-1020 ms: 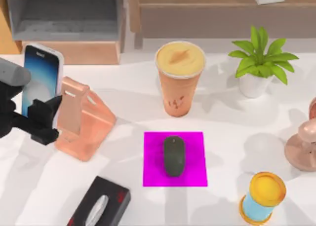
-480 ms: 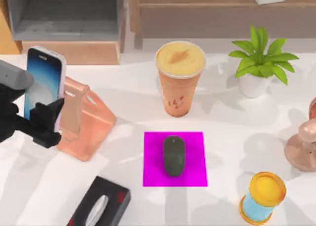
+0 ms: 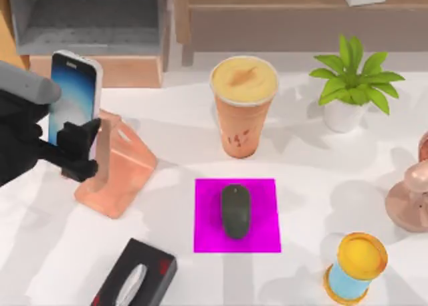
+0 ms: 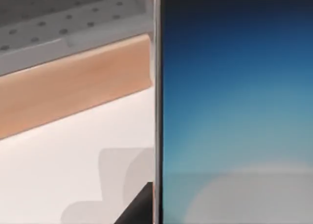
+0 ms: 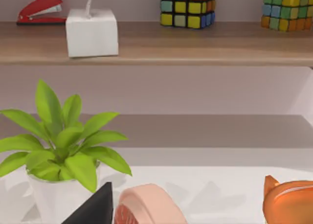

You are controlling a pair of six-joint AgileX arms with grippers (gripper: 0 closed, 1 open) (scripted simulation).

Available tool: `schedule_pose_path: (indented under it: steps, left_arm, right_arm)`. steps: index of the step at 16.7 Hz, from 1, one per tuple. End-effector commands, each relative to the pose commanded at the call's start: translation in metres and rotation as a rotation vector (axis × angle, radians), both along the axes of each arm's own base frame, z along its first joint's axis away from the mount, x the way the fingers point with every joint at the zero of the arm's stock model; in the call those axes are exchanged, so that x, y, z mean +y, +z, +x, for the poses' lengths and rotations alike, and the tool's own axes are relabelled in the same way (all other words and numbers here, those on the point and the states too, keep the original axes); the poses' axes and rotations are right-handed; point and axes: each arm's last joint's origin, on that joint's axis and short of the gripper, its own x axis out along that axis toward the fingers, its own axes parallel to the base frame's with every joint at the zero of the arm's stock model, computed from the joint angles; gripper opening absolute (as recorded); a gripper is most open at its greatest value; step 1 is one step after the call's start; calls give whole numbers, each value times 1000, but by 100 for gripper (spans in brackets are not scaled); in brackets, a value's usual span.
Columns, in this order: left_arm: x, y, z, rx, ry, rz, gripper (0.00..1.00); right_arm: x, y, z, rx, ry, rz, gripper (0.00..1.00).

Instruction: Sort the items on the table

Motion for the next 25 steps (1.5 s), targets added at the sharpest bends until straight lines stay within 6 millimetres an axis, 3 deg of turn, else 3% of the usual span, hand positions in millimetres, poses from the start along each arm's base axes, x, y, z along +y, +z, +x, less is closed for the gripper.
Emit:
schedule_pose_path:
  steps: [5, 10, 23, 25]
  left_arm:
    - [-8, -14, 14, -2, -7, 21, 0]
    - [-9, -15, 15, -3, -8, 23, 0]
    - [-9, -15, 15, -3, -8, 23, 98]
    - [-9, -15, 15, -3, -8, 23, 100]
  right_arm:
    - [0, 0, 0, 0, 0, 0, 100]
    - [0, 0, 0, 0, 0, 0, 100]
    - [0, 0, 0, 0, 0, 0, 100]
    - [0, 0, 0, 0, 0, 0, 100]
